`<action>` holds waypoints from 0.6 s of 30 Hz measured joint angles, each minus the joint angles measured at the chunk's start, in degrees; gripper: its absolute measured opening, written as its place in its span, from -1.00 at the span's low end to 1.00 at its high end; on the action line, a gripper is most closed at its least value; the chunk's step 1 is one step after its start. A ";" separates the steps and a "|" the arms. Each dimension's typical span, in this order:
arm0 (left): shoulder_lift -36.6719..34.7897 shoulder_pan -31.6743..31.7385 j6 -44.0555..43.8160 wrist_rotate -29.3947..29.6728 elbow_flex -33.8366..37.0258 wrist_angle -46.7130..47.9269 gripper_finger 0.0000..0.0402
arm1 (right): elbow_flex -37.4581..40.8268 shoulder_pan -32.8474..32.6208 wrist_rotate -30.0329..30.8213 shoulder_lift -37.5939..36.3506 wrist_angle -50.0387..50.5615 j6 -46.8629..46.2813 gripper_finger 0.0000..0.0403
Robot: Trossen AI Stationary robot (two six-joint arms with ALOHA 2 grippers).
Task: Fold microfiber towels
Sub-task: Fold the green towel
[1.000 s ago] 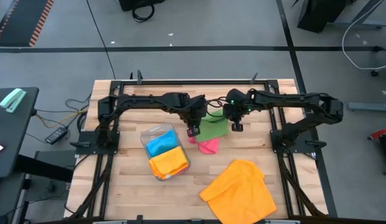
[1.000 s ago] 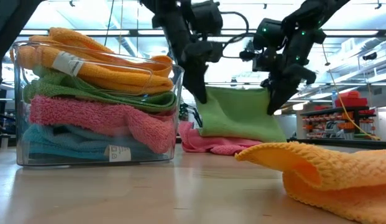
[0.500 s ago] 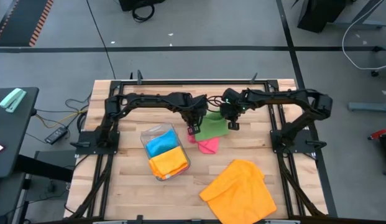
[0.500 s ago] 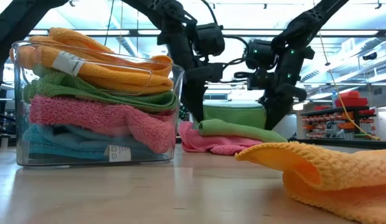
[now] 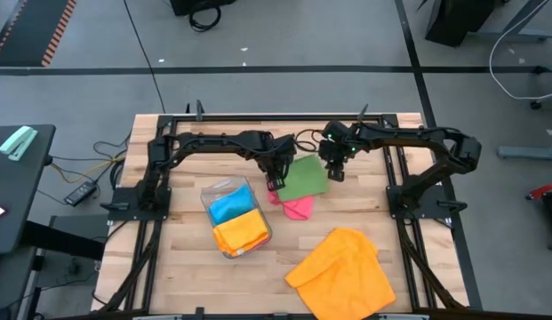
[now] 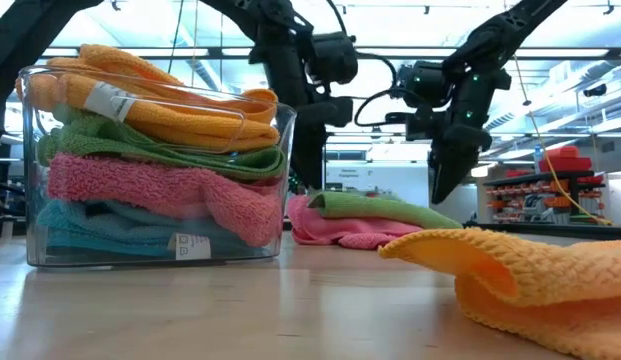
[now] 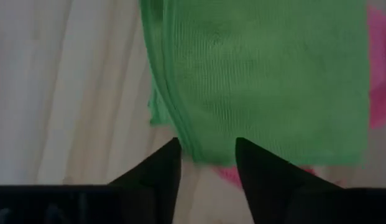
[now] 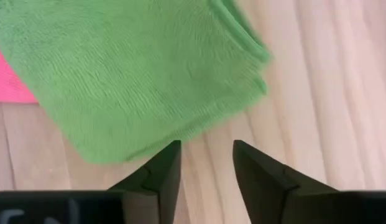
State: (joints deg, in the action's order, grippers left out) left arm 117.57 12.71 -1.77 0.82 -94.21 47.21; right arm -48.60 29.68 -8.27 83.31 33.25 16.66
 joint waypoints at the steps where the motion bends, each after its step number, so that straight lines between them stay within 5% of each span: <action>1: -0.46 0.02 0.50 0.06 -0.03 0.34 -0.16 | -0.14 0.43 0.02 -0.68 1.04 -0.49 -0.22; 6: -2.76 -0.07 2.46 0.19 -0.28 1.65 0.00 | -0.15 1.21 -1.30 -5.15 5.55 -3.60 -0.14; 9: -3.84 -0.73 3.73 -5.22 -0.28 1.58 0.02 | 0.04 0.42 -5.70 -7.88 5.37 -6.84 -0.13; 18: -6.32 -4.77 3.63 -9.60 -0.33 2.90 -0.08 | 0.13 -11.38 -11.37 -14.21 7.16 -13.54 -0.13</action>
State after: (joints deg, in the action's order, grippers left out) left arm 111.25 7.94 1.85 -8.78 -94.55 50.12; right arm -48.47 18.30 -19.64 69.10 40.41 3.11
